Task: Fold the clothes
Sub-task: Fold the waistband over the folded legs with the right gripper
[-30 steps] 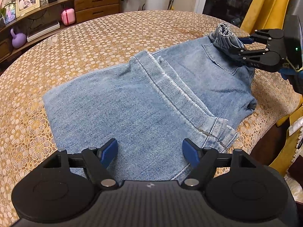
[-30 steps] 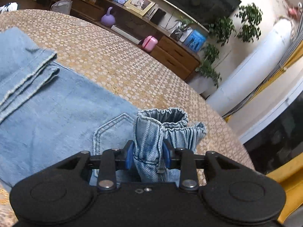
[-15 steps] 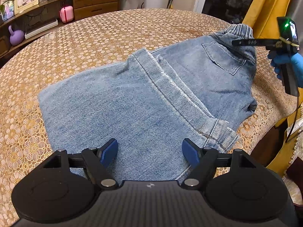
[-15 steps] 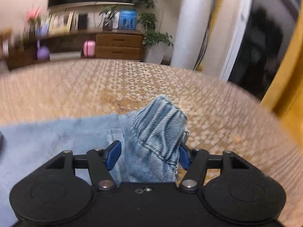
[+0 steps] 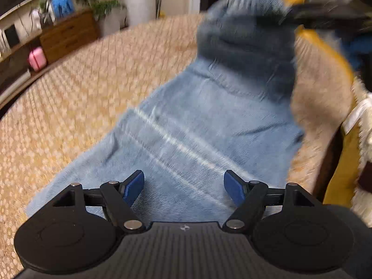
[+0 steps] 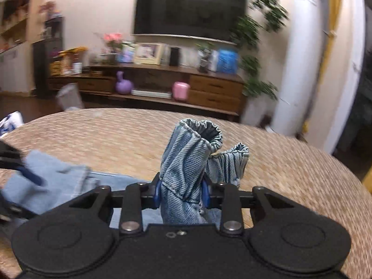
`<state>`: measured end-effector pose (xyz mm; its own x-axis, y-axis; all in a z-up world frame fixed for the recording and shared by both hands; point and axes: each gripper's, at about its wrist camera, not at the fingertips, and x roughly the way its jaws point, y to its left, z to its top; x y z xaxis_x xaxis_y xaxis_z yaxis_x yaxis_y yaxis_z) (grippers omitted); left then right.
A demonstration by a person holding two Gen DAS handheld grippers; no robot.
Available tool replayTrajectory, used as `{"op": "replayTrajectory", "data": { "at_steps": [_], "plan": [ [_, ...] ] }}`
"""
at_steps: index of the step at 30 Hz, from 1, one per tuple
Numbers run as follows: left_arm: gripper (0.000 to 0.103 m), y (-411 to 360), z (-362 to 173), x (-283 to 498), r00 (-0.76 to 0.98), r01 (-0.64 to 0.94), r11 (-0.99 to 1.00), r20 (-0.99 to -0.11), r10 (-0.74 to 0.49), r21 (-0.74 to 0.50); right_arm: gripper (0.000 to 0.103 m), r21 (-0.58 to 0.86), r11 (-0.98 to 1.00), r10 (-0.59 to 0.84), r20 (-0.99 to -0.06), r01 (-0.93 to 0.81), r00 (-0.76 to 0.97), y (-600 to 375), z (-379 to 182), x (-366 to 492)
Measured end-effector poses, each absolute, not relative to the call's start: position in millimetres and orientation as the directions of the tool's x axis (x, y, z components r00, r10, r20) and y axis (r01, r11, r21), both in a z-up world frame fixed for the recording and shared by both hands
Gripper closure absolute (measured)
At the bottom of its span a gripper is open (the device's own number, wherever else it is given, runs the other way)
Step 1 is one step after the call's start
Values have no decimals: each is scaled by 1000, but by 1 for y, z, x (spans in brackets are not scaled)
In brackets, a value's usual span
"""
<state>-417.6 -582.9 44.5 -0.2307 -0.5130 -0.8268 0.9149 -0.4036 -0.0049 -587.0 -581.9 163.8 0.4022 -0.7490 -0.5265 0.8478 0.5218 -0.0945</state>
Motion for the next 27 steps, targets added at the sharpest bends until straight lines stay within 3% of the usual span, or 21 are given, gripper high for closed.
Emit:
{"op": "replayTrajectory", "data": {
  "at_steps": [4,10,14,18,27],
  "plan": [
    [24,-590,30,-411,-250,927,-372,-821,-513,-50,0,-136,629,-700,-526,765,483,-558,167,-543],
    [26,-555,63,-390,-256,921,-388,-800,-542,-31,0,-185,772,-585,-582,608,565,-524,148,-473],
    [25,-522,69,-369,-213,927,-374,-819,-533,3,0,-279,811,-555,-647,515,524,-497,110,-438],
    [25,-504,60,-358,-211,927,-375,-837,-504,-8,0,-393,796,-595,-645,460,480,-479,84,-426],
    [23,-509,29,-351,-280,936,-330,-830,-483,-124,0,-280,771,-606,-596,571,526,-487,143,-416]
  ]
}}
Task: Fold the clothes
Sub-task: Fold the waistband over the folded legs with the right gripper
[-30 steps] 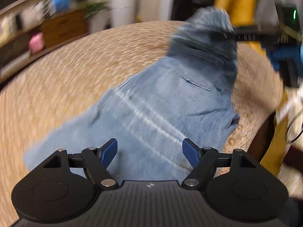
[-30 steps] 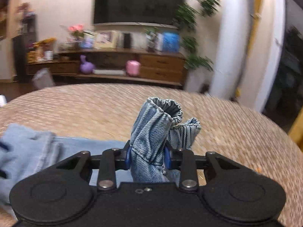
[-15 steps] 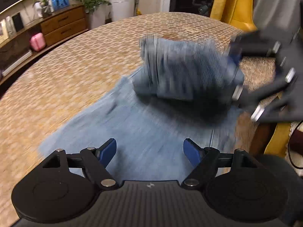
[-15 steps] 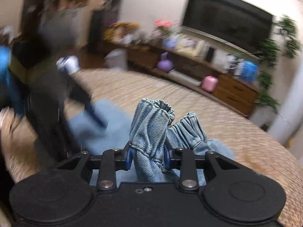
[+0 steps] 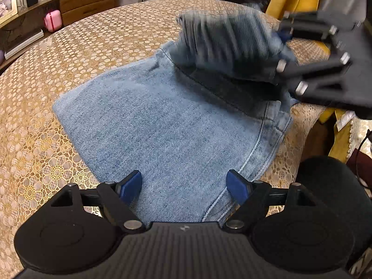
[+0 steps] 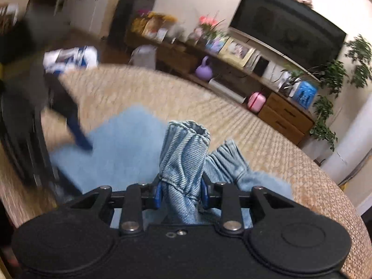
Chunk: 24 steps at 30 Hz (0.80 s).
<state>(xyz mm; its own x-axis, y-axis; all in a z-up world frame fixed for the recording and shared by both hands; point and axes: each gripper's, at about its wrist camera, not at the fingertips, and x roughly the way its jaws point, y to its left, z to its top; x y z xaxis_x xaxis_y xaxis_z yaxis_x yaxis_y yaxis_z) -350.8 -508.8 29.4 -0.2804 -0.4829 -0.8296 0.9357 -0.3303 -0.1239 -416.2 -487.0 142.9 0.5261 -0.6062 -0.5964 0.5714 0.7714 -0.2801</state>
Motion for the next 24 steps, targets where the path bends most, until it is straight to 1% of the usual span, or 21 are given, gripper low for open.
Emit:
{"op": "replayTrajectory", "data": {
  "at_steps": [3,6,11,15,16,19,20,22,24],
  "plan": [
    [23,-500,32,-348,-289,931,-344,-827,-482,-125,0,-239,809,-564,-575,537,593,-471,161,-403],
    [23,-482,45,-337,-304,923,-362,-821,-483,-128,0,-244,861,-500,-566,446,655,-450,163,-378],
    [23,-453,56,-314,-282,931,-346,-831,-480,-115,0,-254,911,-408,-657,324,634,-433,124,-347],
    [23,-441,64,-307,-274,927,-362,-831,-484,-95,0,-249,923,-380,-698,292,607,-429,118,-346],
    [23,-441,71,-305,-287,924,-367,-823,-491,-103,0,-244,929,-367,-701,278,611,-430,123,-349],
    [23,-433,98,-298,-343,915,-375,-779,-526,-149,0,-140,957,-276,-709,254,649,-424,147,-373],
    [23,-435,106,-294,-362,914,-366,-759,-541,-175,0,-123,959,-266,-704,256,658,-423,155,-384],
    [21,-441,121,-288,-393,912,-340,-723,-569,-229,0,-110,950,-283,-703,294,652,-429,165,-404],
    [20,-461,124,-284,-383,924,-262,-715,-586,-280,0,-110,931,-320,-704,348,634,-439,172,-423]
  ]
}}
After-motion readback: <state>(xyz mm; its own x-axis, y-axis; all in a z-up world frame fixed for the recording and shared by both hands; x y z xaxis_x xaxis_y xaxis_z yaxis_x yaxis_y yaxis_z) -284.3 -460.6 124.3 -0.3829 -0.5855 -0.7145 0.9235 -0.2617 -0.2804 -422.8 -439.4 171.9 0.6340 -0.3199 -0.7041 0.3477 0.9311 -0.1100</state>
